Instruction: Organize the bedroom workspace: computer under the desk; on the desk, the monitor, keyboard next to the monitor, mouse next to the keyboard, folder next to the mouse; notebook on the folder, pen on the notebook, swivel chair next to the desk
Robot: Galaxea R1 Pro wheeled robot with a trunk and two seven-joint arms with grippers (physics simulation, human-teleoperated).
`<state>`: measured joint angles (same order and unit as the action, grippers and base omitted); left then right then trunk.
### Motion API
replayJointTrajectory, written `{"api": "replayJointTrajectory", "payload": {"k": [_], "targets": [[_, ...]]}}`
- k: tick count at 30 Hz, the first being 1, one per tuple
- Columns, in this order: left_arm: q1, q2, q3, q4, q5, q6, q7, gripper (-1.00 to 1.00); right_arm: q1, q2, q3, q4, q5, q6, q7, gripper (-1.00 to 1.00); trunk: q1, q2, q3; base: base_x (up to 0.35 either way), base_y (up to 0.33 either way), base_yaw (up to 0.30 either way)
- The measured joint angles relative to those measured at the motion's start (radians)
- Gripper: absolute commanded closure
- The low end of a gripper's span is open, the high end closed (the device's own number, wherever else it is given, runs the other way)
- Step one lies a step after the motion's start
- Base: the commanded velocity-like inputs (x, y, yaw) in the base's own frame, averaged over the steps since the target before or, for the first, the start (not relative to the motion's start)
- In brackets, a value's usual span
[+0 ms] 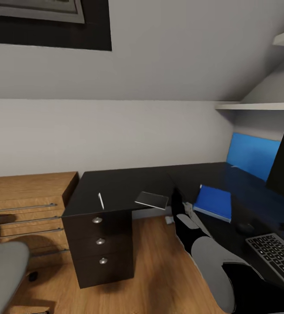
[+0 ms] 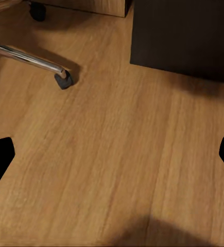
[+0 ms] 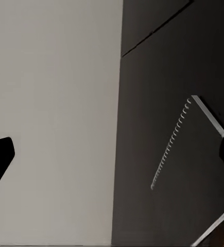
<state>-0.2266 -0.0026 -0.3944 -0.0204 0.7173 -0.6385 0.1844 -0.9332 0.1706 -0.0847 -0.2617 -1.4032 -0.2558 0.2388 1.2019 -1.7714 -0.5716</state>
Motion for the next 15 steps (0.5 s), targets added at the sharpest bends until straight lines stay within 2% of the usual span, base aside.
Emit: {"api": "replayJointTrajectory", "payload": {"k": [5, 15], "targets": [[0.0, 0.001, 0.001, 0.0, 0.001, 0.0, 0.001, -1.0, 0.0, -0.002, -0.001, -0.002, -0.001, 0.001, -0.001, -1.0, 0.0, 0.0, 0.0, -0.102, 0.019, 0.002], [0.0, 0.002, 0.002, 0.0, 0.002, -0.001, 0.005, -1.0, 0.0, -0.002, -0.001, -0.001, -0.001, 0.003, 0.0, -1.0, 0.0, 0.0, 0.0, -0.013, 0.002, 0.0]]}}
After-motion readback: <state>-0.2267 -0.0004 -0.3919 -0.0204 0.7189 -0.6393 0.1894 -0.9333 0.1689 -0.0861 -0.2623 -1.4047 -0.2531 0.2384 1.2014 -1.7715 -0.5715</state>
